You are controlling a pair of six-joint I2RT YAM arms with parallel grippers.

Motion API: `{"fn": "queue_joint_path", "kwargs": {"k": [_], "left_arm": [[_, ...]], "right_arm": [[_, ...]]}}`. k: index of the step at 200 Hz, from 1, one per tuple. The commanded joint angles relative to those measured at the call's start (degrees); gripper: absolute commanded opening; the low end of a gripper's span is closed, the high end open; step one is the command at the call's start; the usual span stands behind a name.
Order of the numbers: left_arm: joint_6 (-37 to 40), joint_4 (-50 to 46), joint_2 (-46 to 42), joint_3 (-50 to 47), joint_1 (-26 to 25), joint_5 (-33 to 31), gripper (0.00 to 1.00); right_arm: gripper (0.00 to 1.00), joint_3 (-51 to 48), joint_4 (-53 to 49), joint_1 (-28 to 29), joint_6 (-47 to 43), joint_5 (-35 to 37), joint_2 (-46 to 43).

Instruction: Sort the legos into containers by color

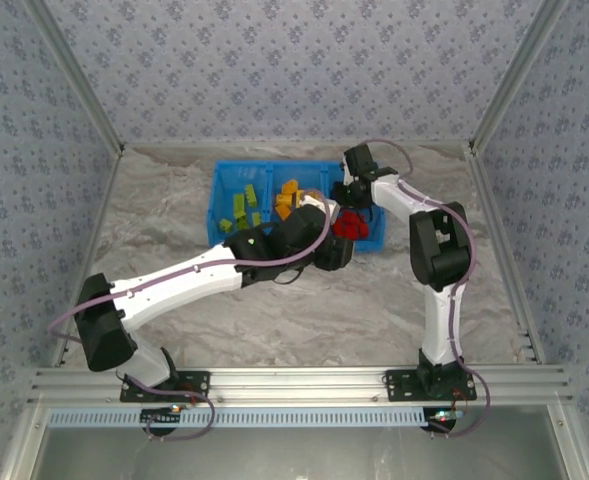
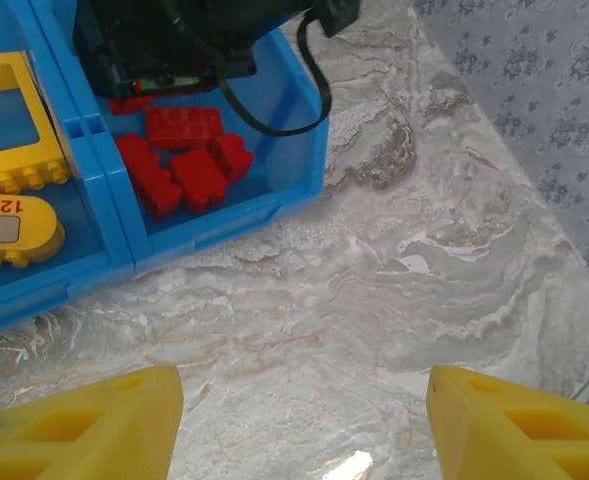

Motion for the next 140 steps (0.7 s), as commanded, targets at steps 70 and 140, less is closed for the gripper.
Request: {"fn": "queue_joint_path", "kwargs": {"k": [70,140], "left_arm": [[3.01,-4.01,-0.68,3.54,-3.99,-8.90,0.66],[0.64,-10.76,-8.47,0.42,-3.67,-14.30,0.68]], "right_arm": [[0.49,0.66,1.58,-0.34,0.20,-1.40,-3.00],[0.47,-11.10,-0.15,0.63,-0.15,4.31,-28.45]]}}
